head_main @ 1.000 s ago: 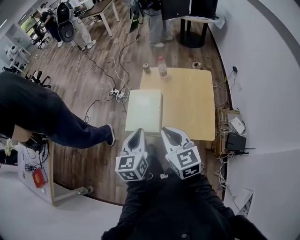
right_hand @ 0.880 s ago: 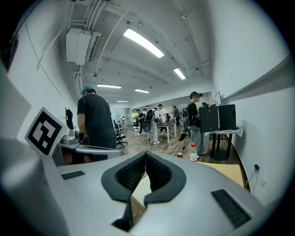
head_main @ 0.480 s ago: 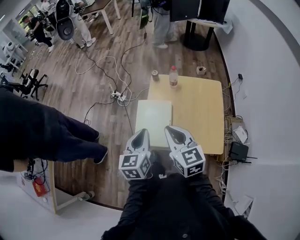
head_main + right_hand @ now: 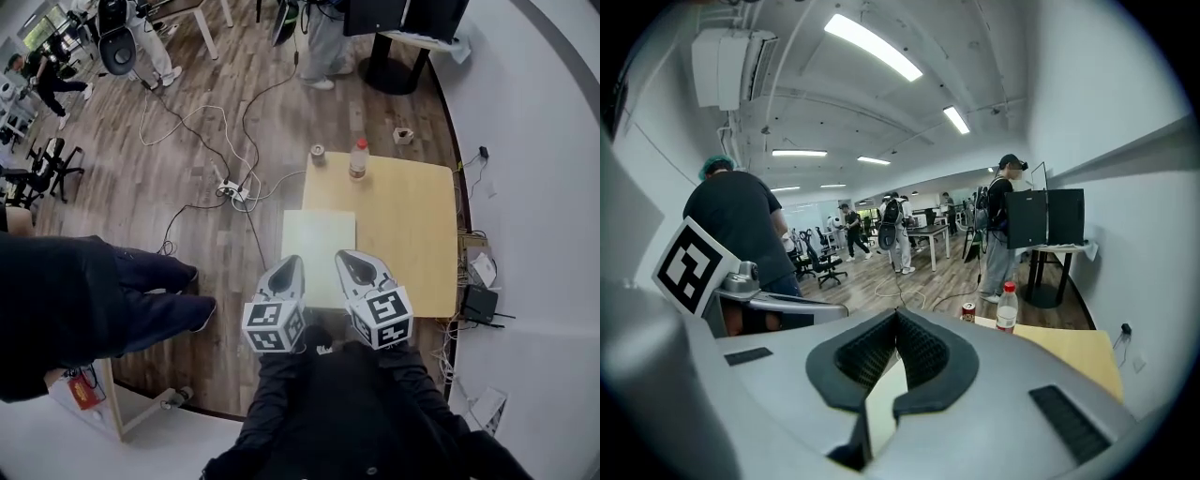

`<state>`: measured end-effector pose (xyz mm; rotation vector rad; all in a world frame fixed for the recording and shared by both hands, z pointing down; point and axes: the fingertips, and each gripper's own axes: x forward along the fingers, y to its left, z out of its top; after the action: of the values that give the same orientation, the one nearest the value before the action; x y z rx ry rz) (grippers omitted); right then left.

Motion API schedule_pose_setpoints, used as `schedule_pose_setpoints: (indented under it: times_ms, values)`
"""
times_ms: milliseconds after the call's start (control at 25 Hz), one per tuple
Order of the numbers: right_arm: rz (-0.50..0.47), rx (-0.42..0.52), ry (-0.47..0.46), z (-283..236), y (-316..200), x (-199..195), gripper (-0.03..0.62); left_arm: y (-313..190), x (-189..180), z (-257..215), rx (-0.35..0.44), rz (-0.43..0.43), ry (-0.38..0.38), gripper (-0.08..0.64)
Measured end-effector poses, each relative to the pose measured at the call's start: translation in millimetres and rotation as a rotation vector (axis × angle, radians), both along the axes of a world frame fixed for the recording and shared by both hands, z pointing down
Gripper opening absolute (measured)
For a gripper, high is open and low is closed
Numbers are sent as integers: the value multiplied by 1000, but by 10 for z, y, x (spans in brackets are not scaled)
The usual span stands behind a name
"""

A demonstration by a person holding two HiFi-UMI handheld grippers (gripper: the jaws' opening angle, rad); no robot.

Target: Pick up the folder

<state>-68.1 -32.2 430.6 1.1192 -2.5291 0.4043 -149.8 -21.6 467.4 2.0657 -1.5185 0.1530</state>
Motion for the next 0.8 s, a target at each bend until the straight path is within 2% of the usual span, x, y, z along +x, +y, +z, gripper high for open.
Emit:
schedule_pose_setpoints:
  times_ms: [360,600,800]
  values:
    - [60,-61,46,279,-281,0,23,-298,-148,317,-68,38,-8,37]
    - [65,-135,90,602,-413,99,23,-395,-258,793,-165,49,-77,37]
    - [43,-197,109,953,-489,152,23,-399,-406,1306,-269,28,-91,37]
